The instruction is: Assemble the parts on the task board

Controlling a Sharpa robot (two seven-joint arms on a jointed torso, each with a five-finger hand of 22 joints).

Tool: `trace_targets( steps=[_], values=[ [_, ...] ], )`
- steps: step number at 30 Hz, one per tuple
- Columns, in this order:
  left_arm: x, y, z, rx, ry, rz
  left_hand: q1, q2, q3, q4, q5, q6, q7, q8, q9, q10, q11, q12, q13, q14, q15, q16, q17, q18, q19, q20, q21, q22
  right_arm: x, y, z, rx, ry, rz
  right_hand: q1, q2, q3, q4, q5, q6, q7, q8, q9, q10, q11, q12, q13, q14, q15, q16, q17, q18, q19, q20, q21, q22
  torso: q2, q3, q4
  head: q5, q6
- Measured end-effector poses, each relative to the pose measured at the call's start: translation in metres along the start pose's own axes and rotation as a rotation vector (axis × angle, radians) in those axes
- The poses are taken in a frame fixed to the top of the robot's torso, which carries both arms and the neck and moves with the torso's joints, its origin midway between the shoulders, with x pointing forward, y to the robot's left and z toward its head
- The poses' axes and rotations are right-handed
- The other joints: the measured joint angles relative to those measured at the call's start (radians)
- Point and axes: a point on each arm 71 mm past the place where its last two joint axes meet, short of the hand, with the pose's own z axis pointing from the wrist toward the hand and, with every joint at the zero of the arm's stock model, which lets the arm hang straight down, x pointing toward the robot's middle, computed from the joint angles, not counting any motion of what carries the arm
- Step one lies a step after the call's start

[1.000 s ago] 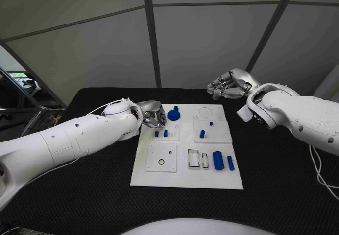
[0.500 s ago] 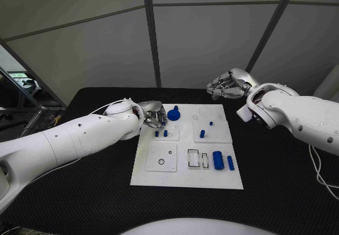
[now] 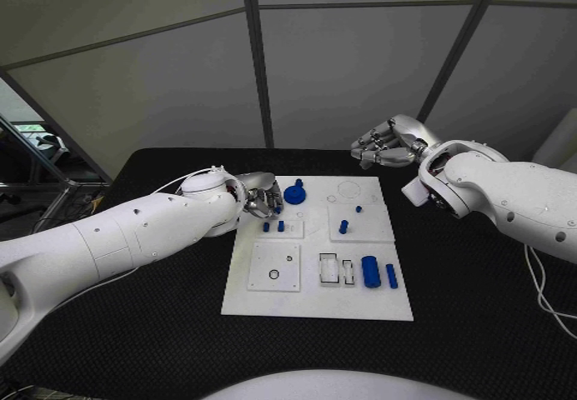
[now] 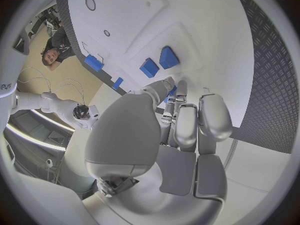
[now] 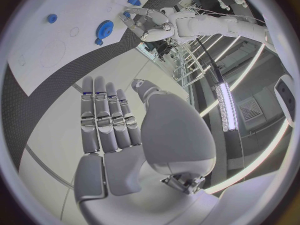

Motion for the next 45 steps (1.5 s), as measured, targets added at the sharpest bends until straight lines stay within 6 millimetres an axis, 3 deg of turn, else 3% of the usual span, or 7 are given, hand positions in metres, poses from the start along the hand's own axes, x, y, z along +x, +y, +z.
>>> trace_targets(
  steps=[11,22,25,30,36,41,45],
  values=[
    [0.001,0.003,-0.001,-0.01,0.007,-0.002,-0.011,-0.011,-0.003,-0.003,0.0,-0.116,-0.012,-0.082,-0.044,0.0,0.0,-0.02,0.009,0.0,0.0,0.0,-0.008,0.0,0.0,0.0,0.0,0.004,-0.001,-0.001,0.0,0.003,0.001,-0.002,0.0,0.0,0.0,0.0,0.0,-0.004,0.004,0.0,0.0,0.0,0.0,0.0,0.0,0.0,0.0,0.0,-0.001,0.0,0.0,0.0,0.0,-0.001,0.0,-0.0004,0.0005,-0.001,0.0],
    [0.0,0.007,-0.002,-0.019,0.002,-0.007,-0.011,-0.011,-0.009,-0.003,0.0,-0.133,-0.013,-0.087,-0.054,0.0,0.0,-0.024,0.012,0.004,-0.004,0.004,-0.01,0.0,0.0,0.0,0.0,0.005,-0.001,-0.002,-0.001,0.009,0.011,-0.028,0.015,0.003,0.001,-0.017,0.0,-0.004,0.004,0.0,0.0,-0.011,0.003,0.0,0.0,-0.006,-0.001,0.0,-0.002,0.0,0.007,0.002,-0.007,-0.004,-0.001,-0.0006,0.0007,-0.002,0.002],
    [-0.003,0.011,-0.004,-0.025,-0.005,-0.013,-0.015,-0.015,-0.017,0.0,0.0,-0.138,-0.009,-0.087,-0.057,0.0,0.0,-0.029,0.013,0.004,-0.004,0.004,-0.016,0.0,0.0,0.0,0.0,0.004,-0.002,-0.004,-0.001,0.014,0.022,-0.059,0.058,0.001,0.012,-0.053,-0.013,-0.001,0.001,0.002,0.003,-0.013,0.002,0.0,0.0,0.058,-0.02,0.032,0.012,0.0,0.054,-0.018,0.02,0.01,-0.001,-0.0011,0.0007,-0.004,0.004],
    [-0.013,0.017,-0.01,-0.032,-0.032,-0.039,-0.032,-0.019,-0.037,0.011,0.0,-0.135,-0.006,-0.087,-0.057,-0.005,0.005,-0.035,0.014,0.004,-0.004,0.004,-0.028,0.0,-0.004,-0.004,-0.009,0.0,-0.002,-0.009,-0.004,0.022,0.054,-0.166,0.08,-0.003,0.009,-0.095,-0.039,0.024,-0.024,0.013,0.004,0.004,-0.023,0.0,0.0,0.181,-0.059,0.102,0.058,0.0,0.133,-0.064,0.114,0.069,-0.001,-0.0014,0.0007,-0.008,0.007],
    [-0.025,0.028,-0.021,-0.031,-0.081,-0.099,-0.027,-0.014,-0.037,0.012,0.0,-0.087,0.009,-0.063,-0.055,-0.006,0.006,-0.035,0.021,-0.001,0.001,0.0,-0.037,0.0,-0.004,-0.003,-0.016,-0.002,0.001,-0.017,-0.009,0.029,0.095,-0.32,0.089,-0.004,0.013,-0.113,-0.053,0.05,-0.043,0.013,0.004,0.019,-0.04,0.005,0.0,0.206,-0.078,0.179,0.123,0.0,0.156,-0.087,0.216,0.146,-0.002,-0.0015,0.0007,-0.017,0.014],
    [-0.036,0.043,-0.035,-0.006,-0.148,-0.214,-0.014,0.0,-0.019,-0.006,0.0,-0.033,0.016,-0.038,-0.051,0.001,0.013,-0.019,0.033,-0.046,0.006,-0.056,-0.136,0.0,-0.044,0.003,-0.108,-0.064,0.008,-0.025,-0.014,0.031,0.127,-0.449,0.089,-0.004,0.022,-0.127,-0.056,0.065,-0.049,0.013,0.002,0.019,-0.046,0.005,0.0,0.207,-0.086,0.288,0.206,0.0,0.146,-0.097,0.314,0.227,-0.002,-0.0015,0.0007,-0.036,0.022],
    [-0.043,0.05,-0.044,0.027,-0.196,-0.335,-0.003,0.01,0.002,-0.015,0.0,-0.001,0.031,-0.028,-0.053,-0.02,0.028,-0.003,0.044,-0.16,0.02,-0.202,-0.376,0.0,-0.146,0.015,-0.336,-0.221,0.017,-0.03,-0.019,0.025,0.152,-0.549,0.088,-0.004,0.035,-0.131,-0.064,0.072,-0.049,0.012,0.001,0.02,-0.052,0.005,0.0,0.204,-0.09,0.373,0.262,0.0,0.144,-0.1,0.405,0.314,-0.002,-0.0012,0.0007,-0.049,0.026]
  ],
)
